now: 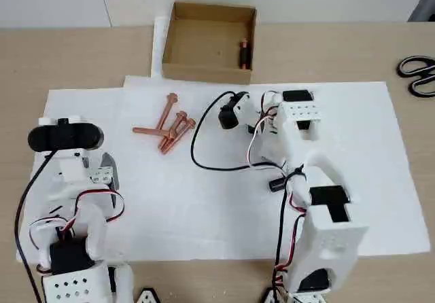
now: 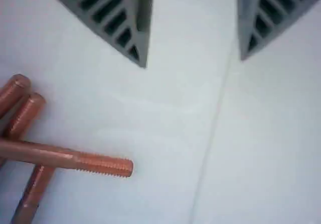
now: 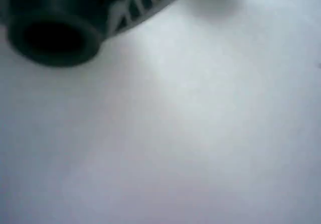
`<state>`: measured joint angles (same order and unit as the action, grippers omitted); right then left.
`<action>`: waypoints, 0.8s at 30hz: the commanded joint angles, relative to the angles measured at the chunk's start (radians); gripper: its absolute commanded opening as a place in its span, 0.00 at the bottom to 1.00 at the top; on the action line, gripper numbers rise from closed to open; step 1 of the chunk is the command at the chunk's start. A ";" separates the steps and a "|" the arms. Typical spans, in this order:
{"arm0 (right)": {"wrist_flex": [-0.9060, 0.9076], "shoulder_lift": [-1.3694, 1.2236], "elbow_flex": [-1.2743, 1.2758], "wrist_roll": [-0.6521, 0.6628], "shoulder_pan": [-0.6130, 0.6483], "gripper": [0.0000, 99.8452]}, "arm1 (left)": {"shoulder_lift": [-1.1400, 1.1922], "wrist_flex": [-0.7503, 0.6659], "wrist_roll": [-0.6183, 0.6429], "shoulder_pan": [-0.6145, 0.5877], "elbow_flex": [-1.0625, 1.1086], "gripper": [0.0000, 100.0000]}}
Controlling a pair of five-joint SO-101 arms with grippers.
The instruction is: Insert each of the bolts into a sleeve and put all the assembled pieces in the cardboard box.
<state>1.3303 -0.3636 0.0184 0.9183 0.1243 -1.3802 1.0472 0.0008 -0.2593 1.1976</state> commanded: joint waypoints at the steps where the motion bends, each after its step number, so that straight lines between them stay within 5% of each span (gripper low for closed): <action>1: 0.101 0.007 -0.138 -0.041 -0.025 0.00 | -0.011 0.003 0.005 0.002 -0.010 0.11; 12: 0.346 0.007 -0.486 -0.222 -0.016 0.00 | 0.112 0.018 -0.066 0.003 -0.134 0.12; 24: 0.361 0.008 -0.486 -0.345 -0.024 0.00 | 0.964 0.123 -0.345 0.138 -0.820 0.12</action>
<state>1.6709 -0.3682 -0.4189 0.6022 0.1151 -0.6299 1.1208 -0.2662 -0.1657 0.5992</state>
